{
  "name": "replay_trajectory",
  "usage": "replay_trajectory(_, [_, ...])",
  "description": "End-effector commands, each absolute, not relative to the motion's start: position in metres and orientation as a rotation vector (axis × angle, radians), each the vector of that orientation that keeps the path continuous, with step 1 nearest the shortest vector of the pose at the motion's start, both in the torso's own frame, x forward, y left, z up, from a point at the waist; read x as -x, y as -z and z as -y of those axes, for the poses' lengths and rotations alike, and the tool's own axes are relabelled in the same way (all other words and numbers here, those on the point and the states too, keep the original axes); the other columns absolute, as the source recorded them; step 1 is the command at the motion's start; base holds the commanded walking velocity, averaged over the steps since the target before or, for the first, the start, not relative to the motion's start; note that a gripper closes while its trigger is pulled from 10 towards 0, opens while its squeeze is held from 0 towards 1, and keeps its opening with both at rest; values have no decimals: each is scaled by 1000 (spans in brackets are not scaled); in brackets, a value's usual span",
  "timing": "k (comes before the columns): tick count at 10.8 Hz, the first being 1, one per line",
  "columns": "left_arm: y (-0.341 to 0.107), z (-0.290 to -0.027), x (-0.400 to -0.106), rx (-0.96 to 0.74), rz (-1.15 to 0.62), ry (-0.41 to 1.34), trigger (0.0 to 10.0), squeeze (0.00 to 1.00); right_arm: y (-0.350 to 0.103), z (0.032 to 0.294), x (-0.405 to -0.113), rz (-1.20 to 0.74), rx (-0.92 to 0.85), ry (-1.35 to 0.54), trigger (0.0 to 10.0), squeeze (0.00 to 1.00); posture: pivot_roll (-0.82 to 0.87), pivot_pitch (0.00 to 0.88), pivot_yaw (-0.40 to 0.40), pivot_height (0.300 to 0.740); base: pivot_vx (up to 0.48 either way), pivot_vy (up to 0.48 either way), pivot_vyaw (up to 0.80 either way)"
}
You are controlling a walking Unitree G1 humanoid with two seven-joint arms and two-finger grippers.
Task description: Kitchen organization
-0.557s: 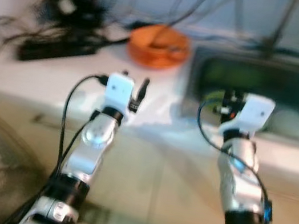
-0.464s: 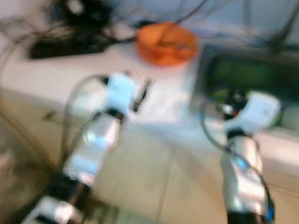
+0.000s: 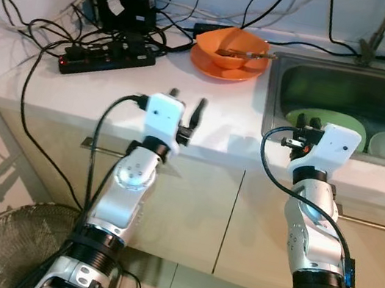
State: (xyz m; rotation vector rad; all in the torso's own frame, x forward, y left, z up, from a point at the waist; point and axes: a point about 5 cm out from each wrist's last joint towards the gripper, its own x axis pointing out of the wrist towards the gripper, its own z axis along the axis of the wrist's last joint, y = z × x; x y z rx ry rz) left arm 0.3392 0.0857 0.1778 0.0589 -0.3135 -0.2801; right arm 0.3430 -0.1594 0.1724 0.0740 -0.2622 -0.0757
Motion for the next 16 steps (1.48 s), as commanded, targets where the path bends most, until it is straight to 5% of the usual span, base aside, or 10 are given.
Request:
replay_trajectory(1, [-179, -90, -340, -58, 312, 268, 10000, 0, -179, 154, -344, 283, -87, 56, 10000, 0, 42, 13, 113, 740, 0, 0, 0])
replay_trajectory(10, [-180, -93, -344, -72, 297, 254, 10000, 0, -184, 149, -342, 324, -100, 20, 10000, 0, 50, 28, 111, 740, 0, 0, 144])
replay_trajectory(16, [-182, -95, -346, -70, 303, 247, 10000, 0, -182, 149, -343, 315, -92, 15, 10000, 0, 52, 34, 112, 740, 319, 0, 0])
